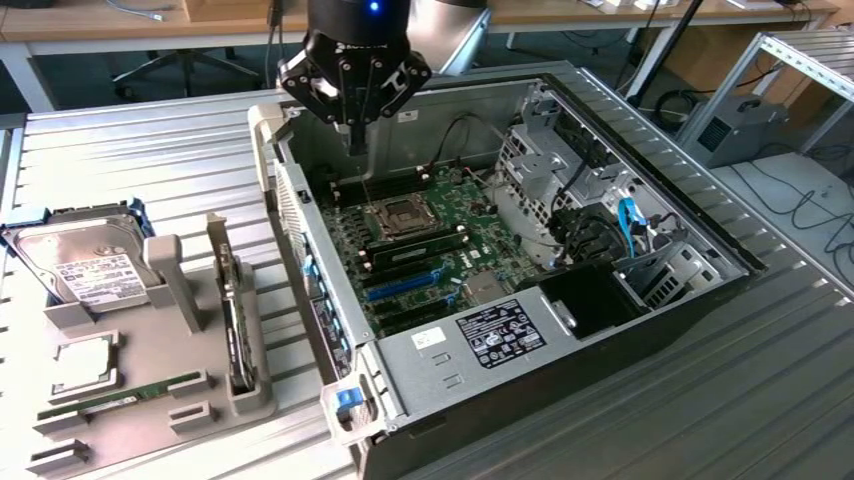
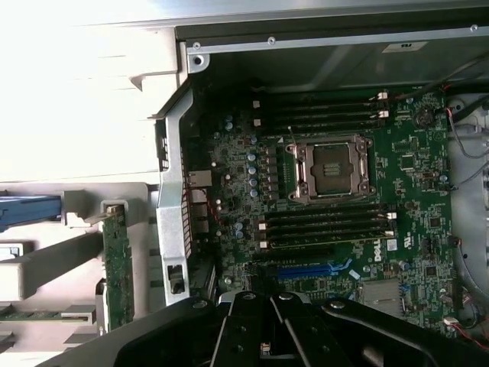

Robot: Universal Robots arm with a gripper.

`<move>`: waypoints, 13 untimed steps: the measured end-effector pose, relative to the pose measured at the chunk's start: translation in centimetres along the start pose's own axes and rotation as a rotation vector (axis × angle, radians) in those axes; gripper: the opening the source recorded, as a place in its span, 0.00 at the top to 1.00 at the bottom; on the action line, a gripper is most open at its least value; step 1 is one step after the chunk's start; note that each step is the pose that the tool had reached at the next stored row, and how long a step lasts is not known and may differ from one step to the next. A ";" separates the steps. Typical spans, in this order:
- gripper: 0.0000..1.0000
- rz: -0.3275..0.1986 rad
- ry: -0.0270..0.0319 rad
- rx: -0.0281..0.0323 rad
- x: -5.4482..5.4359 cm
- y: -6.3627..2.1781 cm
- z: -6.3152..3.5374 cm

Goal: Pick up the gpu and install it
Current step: 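Reach for the gpu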

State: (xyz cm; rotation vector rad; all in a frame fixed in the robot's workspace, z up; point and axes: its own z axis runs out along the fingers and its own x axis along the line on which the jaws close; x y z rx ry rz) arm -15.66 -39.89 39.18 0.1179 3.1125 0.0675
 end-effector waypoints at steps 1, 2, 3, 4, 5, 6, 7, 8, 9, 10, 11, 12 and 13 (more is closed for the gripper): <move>0.89 0.000 0.0000 0.0000 0.0 0.00 0.01; 0.89 0.000 0.0000 -0.0001 0.1 -0.01 0.01; 0.89 0.000 -0.0001 -0.0001 0.1 -0.01 0.02; 0.89 0.000 0.0000 -0.0001 0.2 -0.02 0.02; 0.89 0.000 -0.0001 -0.0001 0.2 -0.02 0.03; 0.89 0.000 0.0000 0.0000 0.2 -0.02 0.03; 0.89 0.000 -0.0001 -0.0001 0.3 -0.02 0.03; 0.89 0.000 0.0000 0.0000 0.3 -0.02 0.03; 0.89 0.000 0.0000 0.0000 0.3 -0.03 0.04; 0.89 0.000 -0.0001 -0.0001 0.3 -0.03 0.04; 0.89 0.000 0.0000 -0.0001 0.4 -0.03 0.04; 0.89 0.000 0.0000 -0.0001 0.4 -0.03 0.05; 0.89 0.000 0.0000 -0.0001 0.4 -0.03 0.05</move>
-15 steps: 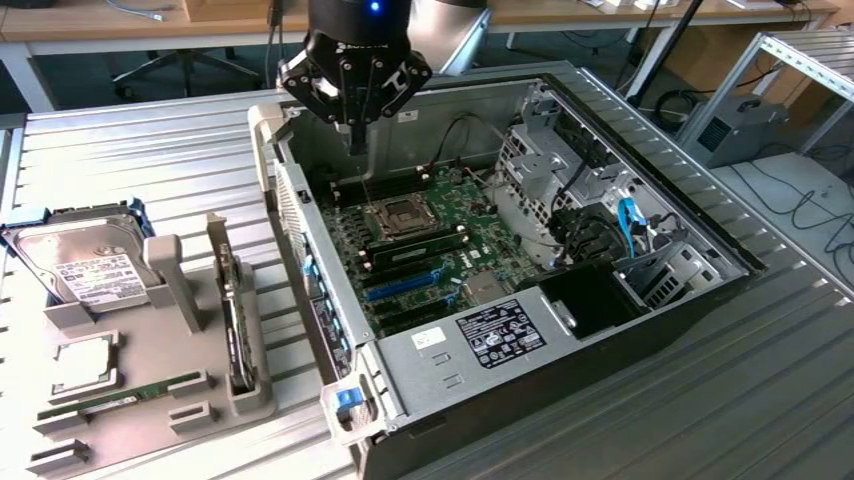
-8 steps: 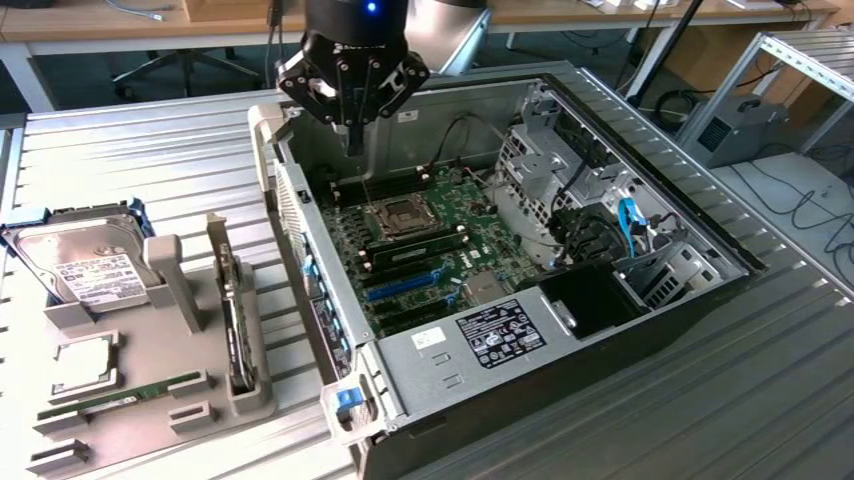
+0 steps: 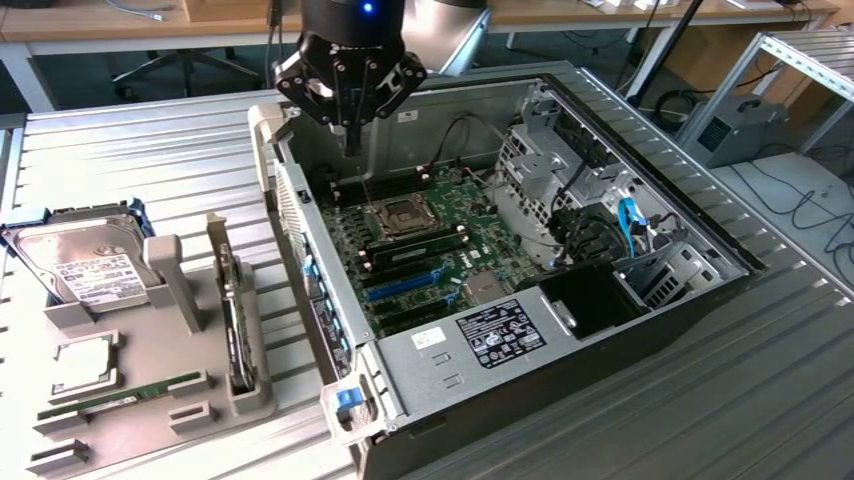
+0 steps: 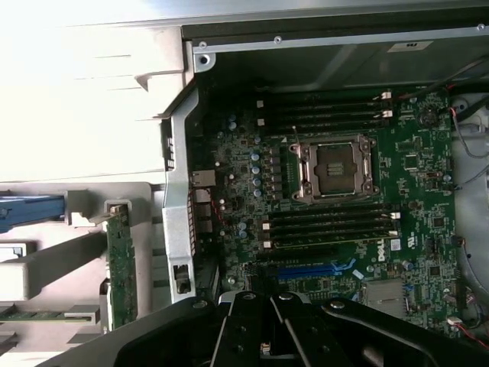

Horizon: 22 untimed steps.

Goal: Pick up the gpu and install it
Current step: 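Reach for the gpu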

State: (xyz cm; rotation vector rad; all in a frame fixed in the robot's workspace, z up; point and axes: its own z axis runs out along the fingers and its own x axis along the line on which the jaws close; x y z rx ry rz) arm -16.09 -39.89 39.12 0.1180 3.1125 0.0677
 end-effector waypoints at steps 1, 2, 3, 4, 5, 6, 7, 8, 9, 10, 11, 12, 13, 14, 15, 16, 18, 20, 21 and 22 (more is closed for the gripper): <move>0.89 0.000 0.0000 0.0000 0.0 0.00 0.00; 0.89 0.000 0.0001 0.0001 0.1 0.00 0.00; 0.89 0.000 0.0000 0.0000 0.1 -0.01 0.01; 0.89 0.000 0.0000 0.0000 0.1 -0.01 0.01; 0.89 0.000 0.0000 0.0000 0.1 -0.01 0.01; 0.89 0.000 0.0000 0.0000 0.2 -0.01 0.02; 0.89 0.000 0.0000 0.0000 0.2 -0.02 0.02; 0.89 0.000 0.0000 0.0000 0.2 -0.02 0.02; 0.89 0.000 0.0000 0.0000 0.3 -0.02 0.03; 0.89 0.000 0.0000 0.0000 0.3 -0.03 0.03; 0.89 0.000 0.0000 0.0000 0.3 -0.03 0.04; 0.89 0.000 0.0000 0.0000 0.4 -0.03 0.04; 0.89 0.000 0.0000 0.0000 0.4 -0.03 0.05; 0.89 0.000 0.0000 0.0001 0.4 -0.03 0.05; 0.89 0.000 0.0000 0.0001 0.4 -0.03 0.05; 0.89 0.000 0.0000 0.0000 0.4 -0.04 0.06; 0.89 0.000 0.0000 0.0000 0.5 -0.04 0.07; 0.89 0.000 0.0000 0.0003 0.5 -0.05 0.13; 0.89 0.000 0.0000 0.0002 0.5 -0.05 0.14; 0.89 0.000 0.0000 0.0003 0.6 -0.05 0.14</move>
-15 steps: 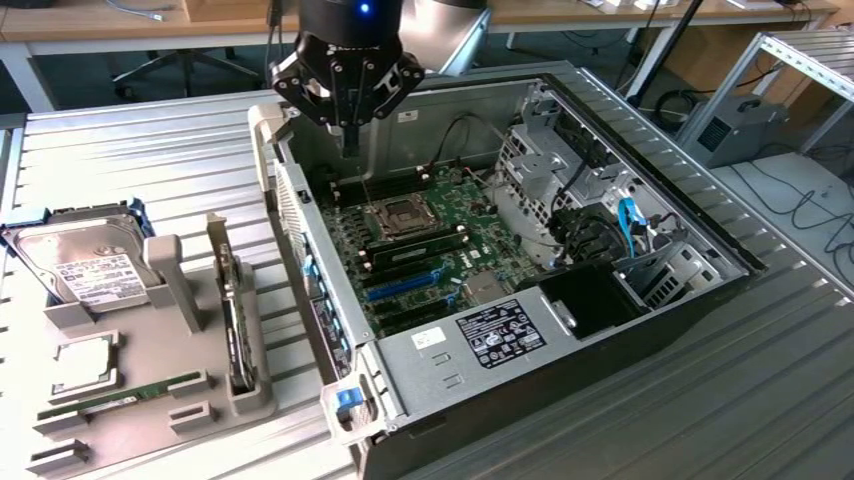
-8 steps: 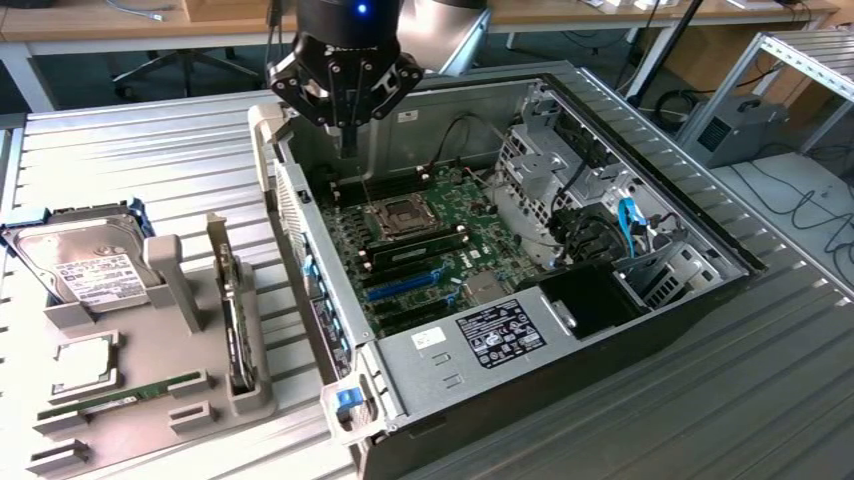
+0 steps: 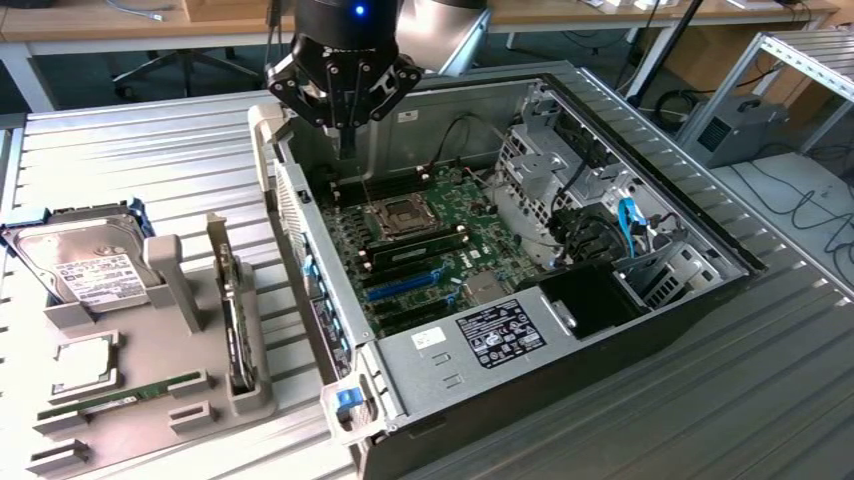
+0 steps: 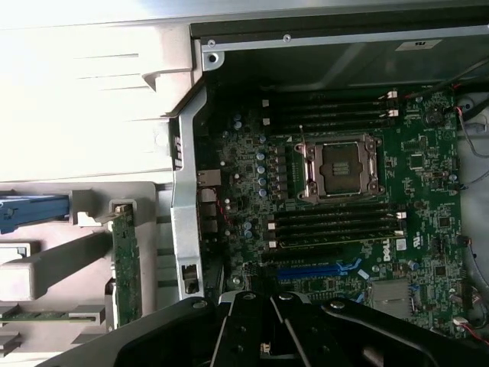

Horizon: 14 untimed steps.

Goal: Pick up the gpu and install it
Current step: 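Reach for the gpu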

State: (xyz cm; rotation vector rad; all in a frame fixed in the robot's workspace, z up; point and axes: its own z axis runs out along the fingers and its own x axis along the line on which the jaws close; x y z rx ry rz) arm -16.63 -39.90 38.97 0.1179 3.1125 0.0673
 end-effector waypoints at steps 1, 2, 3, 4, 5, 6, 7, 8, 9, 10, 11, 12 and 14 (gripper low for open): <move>0.89 0.000 0.0000 0.0000 0.0 0.00 0.00; 0.89 0.000 0.0000 0.0000 0.1 0.00 0.00; 0.89 0.000 0.0000 -0.0001 0.1 -0.01 0.00; 0.89 0.000 0.0001 0.0000 0.1 -0.01 0.00; 0.89 0.000 0.0000 0.0000 0.2 -0.01 -0.01; 0.89 0.000 0.0000 0.0000 0.2 -0.02 0.00; 0.89 0.000 0.0000 -0.0001 0.3 -0.02 0.00; 0.89 0.000 0.0000 0.0000 0.4 -0.03 0.00; 0.89 0.000 0.0000 0.0001 0.4 -0.03 -0.01; 0.89 0.000 0.0000 0.0001 0.5 -0.04 -0.01; 0.89 0.000 0.0000 0.0001 0.5 -0.04 -0.01; 0.89 0.000 0.0000 0.0001 0.6 -0.04 -0.01; 0.89 0.000 0.0000 0.0001 0.6 -0.05 -0.01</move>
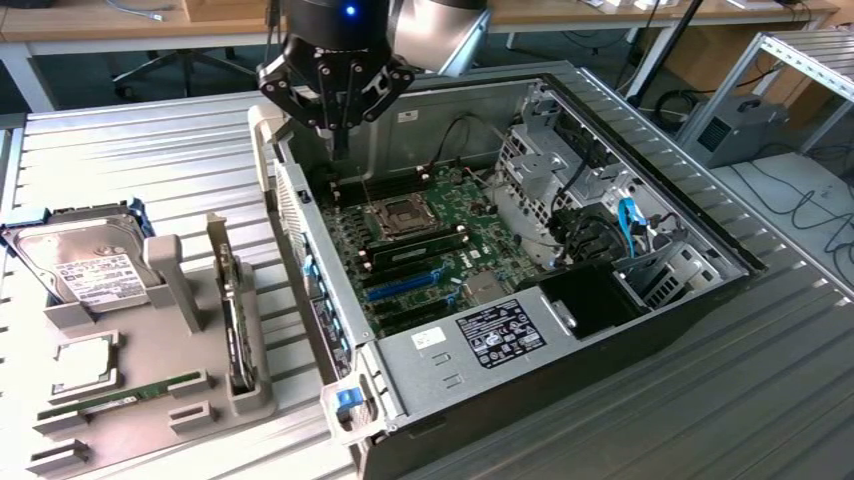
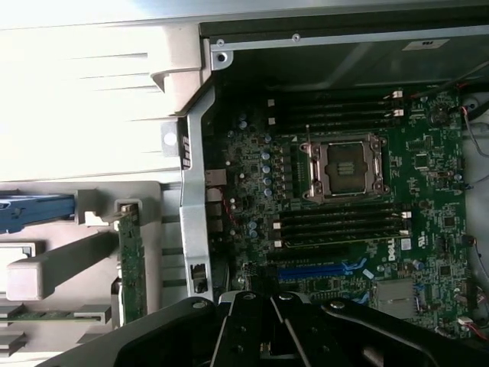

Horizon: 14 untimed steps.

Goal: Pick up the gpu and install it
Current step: 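Reach for the gpu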

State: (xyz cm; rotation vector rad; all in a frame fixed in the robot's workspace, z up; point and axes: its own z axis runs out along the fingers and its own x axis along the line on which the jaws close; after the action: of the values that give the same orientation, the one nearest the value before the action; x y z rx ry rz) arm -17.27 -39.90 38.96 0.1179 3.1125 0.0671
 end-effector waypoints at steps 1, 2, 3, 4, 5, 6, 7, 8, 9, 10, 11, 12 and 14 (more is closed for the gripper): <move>0.89 0.000 0.0000 0.0000 0.0 0.00 0.00; 0.89 0.000 0.0000 0.0000 0.1 0.00 0.00; 0.89 0.000 0.0000 0.0000 0.1 -0.01 0.00; 0.89 0.000 0.0000 -0.0001 0.1 -0.01 0.00; 0.89 0.000 0.0000 -0.0001 0.2 -0.01 0.00; 0.89 0.000 -0.0001 0.0002 0.3 -0.03 0.00; 0.89 0.000 -0.0001 0.0002 0.4 -0.04 0.03; 0.89 0.000 -0.0001 0.0002 0.5 -0.04 0.03; 0.89 0.000 -0.0001 0.0003 0.5 -0.04 0.03; 0.89 0.000 -0.0001 0.0003 0.5 -0.04 0.04; 0.89 0.000 -0.0001 0.0003 0.5 -0.04 0.04; 0.89 0.000 -0.0001 0.0003 0.5 -0.04 0.04; 0.89 0.000 -0.0001 0.0003 0.6 -0.05 0.03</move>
State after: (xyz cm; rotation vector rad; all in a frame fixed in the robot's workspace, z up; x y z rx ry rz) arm -17.86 -39.90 38.91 0.1179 3.1125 0.0666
